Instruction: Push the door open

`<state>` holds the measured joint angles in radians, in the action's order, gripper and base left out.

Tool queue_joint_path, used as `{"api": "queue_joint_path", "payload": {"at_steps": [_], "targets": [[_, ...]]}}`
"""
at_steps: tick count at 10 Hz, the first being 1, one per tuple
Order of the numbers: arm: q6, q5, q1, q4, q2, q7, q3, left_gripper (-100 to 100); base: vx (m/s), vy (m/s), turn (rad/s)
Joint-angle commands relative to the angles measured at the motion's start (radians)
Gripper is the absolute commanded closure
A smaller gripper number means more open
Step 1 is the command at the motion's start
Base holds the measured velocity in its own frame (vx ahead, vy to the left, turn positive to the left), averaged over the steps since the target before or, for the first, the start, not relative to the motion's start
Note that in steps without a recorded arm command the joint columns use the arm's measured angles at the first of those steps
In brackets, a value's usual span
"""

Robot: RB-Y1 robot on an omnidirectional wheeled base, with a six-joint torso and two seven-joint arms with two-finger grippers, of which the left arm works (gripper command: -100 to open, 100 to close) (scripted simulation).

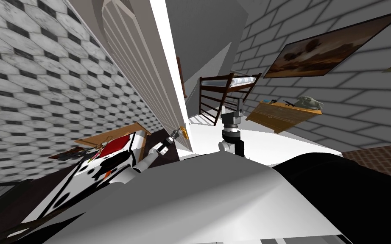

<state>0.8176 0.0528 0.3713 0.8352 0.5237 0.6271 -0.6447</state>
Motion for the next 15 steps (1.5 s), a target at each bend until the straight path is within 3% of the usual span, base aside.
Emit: {"api": "queue_joint_path", "payload": {"at_steps": [1,2,3,4,5,6,10,11,15], "targets": [[-0.022,-0.008,-0.003,0.031,0.01,-0.007,0.022,100,0.039,-0.042,-0.011],[-0.022,-0.008,-0.003,0.031,0.01,-0.007,0.022,100,0.028,-0.013,0.012],[-0.056,-0.015,0.005,0.013,-0.019,-0.026,0.052,100,0.046,-0.055,-0.042],[-0.042,-0.004,-0.007,0.056,0.013,0.01,0.008,-100,-0.058,0.006,0.23],[-0.037,0.001,-0.012,0.073,0.024,0.026,-0.012,-100,-0.157,0.1,0.373],[-0.037,0.001,-0.012,0.073,0.024,0.026,-0.012,-100,-0.143,0.099,0.067],[-0.02,0.017,-0.029,0.133,0.061,0.082,-0.081,-100,-0.132,0.087,0.227],[-0.017,0.015,-0.022,0.114,0.054,0.075,-0.072,-100,-0.019,0.027,0.071],[-0.05,0.015,-0.012,0.091,0.003,0.045,-0.046,-100,0.124,-0.154,-0.087]]}}
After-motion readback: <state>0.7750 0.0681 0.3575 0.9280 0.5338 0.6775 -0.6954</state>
